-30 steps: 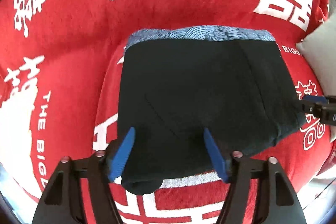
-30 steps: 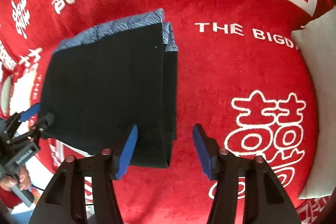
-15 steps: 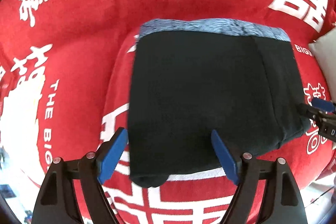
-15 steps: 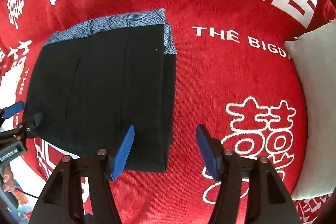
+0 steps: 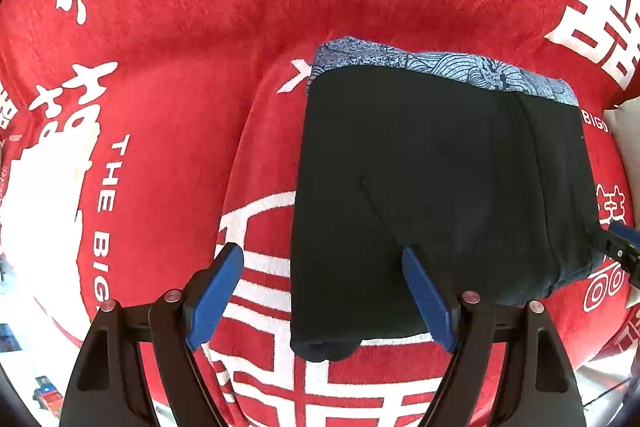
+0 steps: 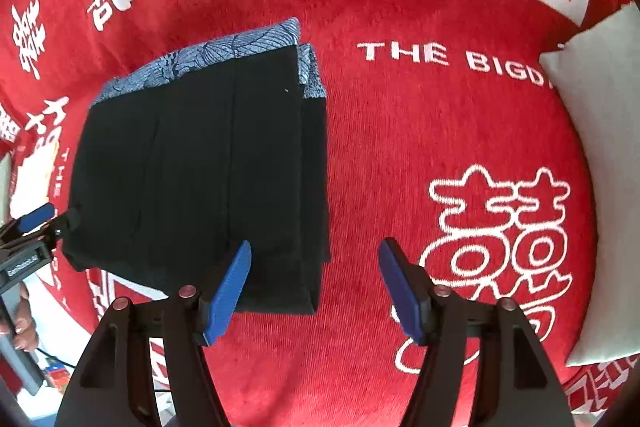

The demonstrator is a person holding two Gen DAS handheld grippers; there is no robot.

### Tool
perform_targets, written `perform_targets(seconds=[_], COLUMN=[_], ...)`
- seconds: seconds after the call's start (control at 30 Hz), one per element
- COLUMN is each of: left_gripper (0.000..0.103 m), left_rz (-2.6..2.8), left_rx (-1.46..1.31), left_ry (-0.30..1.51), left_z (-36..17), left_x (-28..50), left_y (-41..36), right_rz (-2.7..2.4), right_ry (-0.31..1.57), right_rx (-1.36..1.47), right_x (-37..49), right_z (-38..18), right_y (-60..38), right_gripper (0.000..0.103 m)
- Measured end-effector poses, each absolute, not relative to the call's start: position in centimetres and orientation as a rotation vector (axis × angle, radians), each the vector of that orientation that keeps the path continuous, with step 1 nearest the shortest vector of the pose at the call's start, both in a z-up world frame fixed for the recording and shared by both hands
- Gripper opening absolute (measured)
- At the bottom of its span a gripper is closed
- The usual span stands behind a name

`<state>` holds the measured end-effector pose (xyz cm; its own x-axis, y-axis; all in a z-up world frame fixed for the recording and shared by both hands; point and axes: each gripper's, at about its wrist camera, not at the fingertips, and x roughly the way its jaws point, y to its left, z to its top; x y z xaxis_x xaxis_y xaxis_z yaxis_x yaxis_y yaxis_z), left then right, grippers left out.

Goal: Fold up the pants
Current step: 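Smooth the folded trouser square with both open grippers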

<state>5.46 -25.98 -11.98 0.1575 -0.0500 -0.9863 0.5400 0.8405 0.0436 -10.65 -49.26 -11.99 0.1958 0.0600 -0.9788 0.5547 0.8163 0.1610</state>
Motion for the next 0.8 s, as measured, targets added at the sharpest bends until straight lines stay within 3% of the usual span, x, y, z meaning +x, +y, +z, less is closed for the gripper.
perform_targets(seconds=[0.8], left_gripper=[0.082], left_rz=[-0.442], left_rx=[0.297], left_ry=[1.424], left_z=[-12.1], left_x=[9.0], left_y=[-25.1], right_rz=[-0.349], right_ry=[1.324], right_rx=[0.640], right_x=[-11.8], right_z=[-12.4], right_y=[-51.0], right_gripper=[0.075])
